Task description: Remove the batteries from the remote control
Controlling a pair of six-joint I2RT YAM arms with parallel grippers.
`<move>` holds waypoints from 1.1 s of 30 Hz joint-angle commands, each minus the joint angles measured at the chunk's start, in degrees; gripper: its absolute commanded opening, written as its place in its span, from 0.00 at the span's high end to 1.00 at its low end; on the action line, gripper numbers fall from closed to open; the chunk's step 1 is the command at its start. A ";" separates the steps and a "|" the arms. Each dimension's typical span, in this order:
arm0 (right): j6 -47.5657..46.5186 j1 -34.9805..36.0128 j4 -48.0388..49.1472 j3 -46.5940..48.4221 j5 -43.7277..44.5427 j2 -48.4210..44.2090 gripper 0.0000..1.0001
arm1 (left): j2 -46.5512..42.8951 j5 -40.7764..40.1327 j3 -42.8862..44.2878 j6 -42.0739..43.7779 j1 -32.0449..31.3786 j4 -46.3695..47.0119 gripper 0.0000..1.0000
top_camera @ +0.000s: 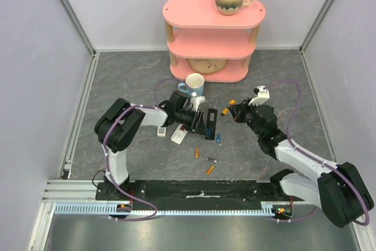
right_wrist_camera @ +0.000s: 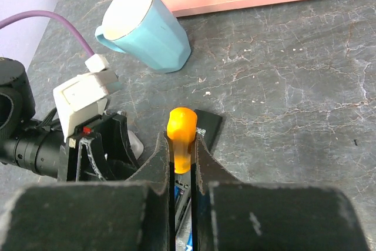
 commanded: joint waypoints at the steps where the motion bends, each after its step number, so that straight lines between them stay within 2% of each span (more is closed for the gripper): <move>1: -0.89 -0.25 0.19 -0.55 -0.70 -1.35 1.00 | 1.60 2.75 0.93 2.03 -0.74 -1.50 0.51; 15: 5.17 1.24 12.57 -3.89 -7.91 7.34 1.00 | -0.24 -2.08 0.32 2.29 -0.57 -0.97 0.53; 22: 7.11 1.69 18.12 -5.21 -8.00 13.14 1.00 | 0.11 -2.08 0.76 2.64 -0.48 -1.58 0.53; 28: 7.72 1.60 19.09 -5.65 -6.86 14.03 1.00 | 0.29 -1.90 0.93 2.73 -0.48 -1.76 0.55; 33: 11.32 1.77 23.92 -8.02 -5.45 16.39 1.00 | 0.99 -0.67 1.37 2.56 -0.48 -1.76 0.57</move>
